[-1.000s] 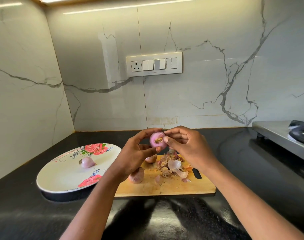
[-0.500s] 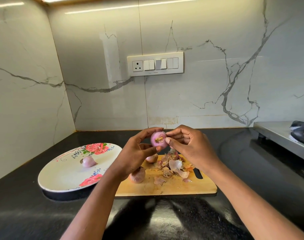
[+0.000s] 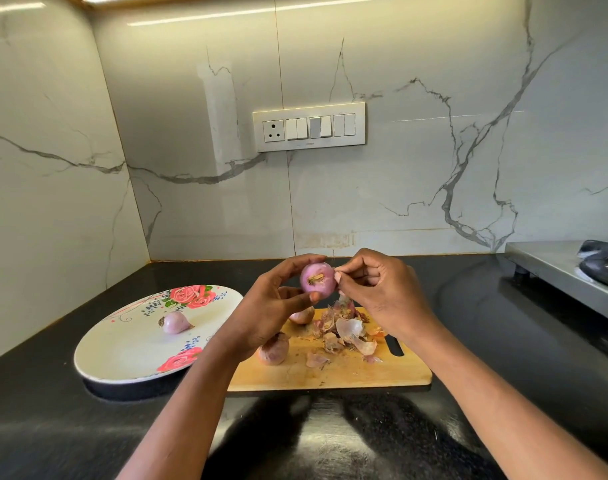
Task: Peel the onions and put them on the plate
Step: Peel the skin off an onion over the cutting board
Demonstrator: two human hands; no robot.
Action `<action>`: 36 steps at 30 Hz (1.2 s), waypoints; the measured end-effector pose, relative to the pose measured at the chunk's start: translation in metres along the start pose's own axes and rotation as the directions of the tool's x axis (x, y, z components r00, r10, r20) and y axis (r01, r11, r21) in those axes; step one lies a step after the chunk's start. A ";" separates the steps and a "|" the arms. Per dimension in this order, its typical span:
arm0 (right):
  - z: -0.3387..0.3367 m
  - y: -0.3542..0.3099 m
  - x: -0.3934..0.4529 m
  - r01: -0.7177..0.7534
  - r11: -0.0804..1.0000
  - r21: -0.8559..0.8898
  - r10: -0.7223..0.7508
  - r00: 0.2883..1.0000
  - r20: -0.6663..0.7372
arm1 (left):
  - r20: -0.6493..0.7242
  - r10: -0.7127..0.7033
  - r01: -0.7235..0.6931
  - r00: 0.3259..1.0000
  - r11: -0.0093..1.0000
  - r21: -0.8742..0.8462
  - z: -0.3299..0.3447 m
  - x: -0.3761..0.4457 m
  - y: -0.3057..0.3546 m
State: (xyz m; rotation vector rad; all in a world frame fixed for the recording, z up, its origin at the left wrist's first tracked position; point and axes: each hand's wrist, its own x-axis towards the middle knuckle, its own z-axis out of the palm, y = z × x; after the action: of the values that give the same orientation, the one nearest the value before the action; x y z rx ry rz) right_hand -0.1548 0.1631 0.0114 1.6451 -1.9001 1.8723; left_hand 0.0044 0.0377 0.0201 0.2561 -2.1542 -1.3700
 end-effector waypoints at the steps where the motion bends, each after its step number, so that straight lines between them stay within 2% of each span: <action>1: 0.000 0.000 0.001 -0.011 1.000 0.017 0.011 1.000 -0.019 | 0.005 -0.001 0.001 1.000 1.000 -0.022 0.000 0.000 0.000; 5: 0.000 -0.002 0.001 -0.059 0.995 0.082 0.062 0.998 -0.032 | -0.001 -0.027 0.027 1.000 0.992 -0.122 0.004 0.000 0.002; 8: 0.003 -0.004 -0.001 -0.080 0.993 0.088 0.079 0.997 0.011 | -0.057 -0.034 0.027 0.998 0.993 -0.113 0.005 0.000 0.001; 10: 0.004 -0.004 0.000 -0.089 0.993 0.082 0.090 0.996 -0.008 | -0.081 -0.022 0.014 0.996 0.995 -0.098 0.004 0.001 0.001; 17: 0.006 0.003 0.001 -0.143 0.989 -0.045 0.140 0.988 -0.070 | -0.036 -0.034 0.031 0.999 0.996 -0.083 0.005 0.000 0.000; 20: 0.002 0.004 0.003 -0.153 0.983 -0.099 0.142 0.983 -0.112 | -0.038 -0.019 0.012 0.999 0.987 -0.160 0.003 0.001 0.000; 23: -0.004 0.008 0.002 -0.155 0.977 -0.146 0.152 0.988 -0.034 | -0.068 -0.014 -0.004 0.998 0.965 -0.263 -0.002 0.003 0.000; 26: 0.000 0.006 -0.001 -0.130 0.968 -0.215 0.154 0.983 0.100 | -0.086 -0.034 0.015 0.996 0.976 -0.217 -0.001 0.002 0.001; 28: 0.003 0.002 0.000 -0.135 0.984 -0.116 0.146 0.985 0.093 | -0.091 -0.037 0.022 0.995 0.986 -0.165 0.000 0.002 0.000; 31: 0.002 -0.005 0.003 -0.179 0.963 0.199 0.163 0.982 0.096 | -0.106 -0.036 0.021 0.994 0.990 -0.137 0.000 0.003 0.000; 36: 0.004 0.000 0.004 -0.105 0.964 0.245 0.082 0.991 0.103 | -0.089 -0.060 0.044 0.994 0.984 -0.175 0.001 0.003 -0.001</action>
State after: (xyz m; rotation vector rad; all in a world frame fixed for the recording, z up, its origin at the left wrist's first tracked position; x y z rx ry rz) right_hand -0.1539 0.1573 0.0128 1.7659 -1.8715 2.1908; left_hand 0.0012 0.0364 0.0205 0.3046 -1.9512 -1.5329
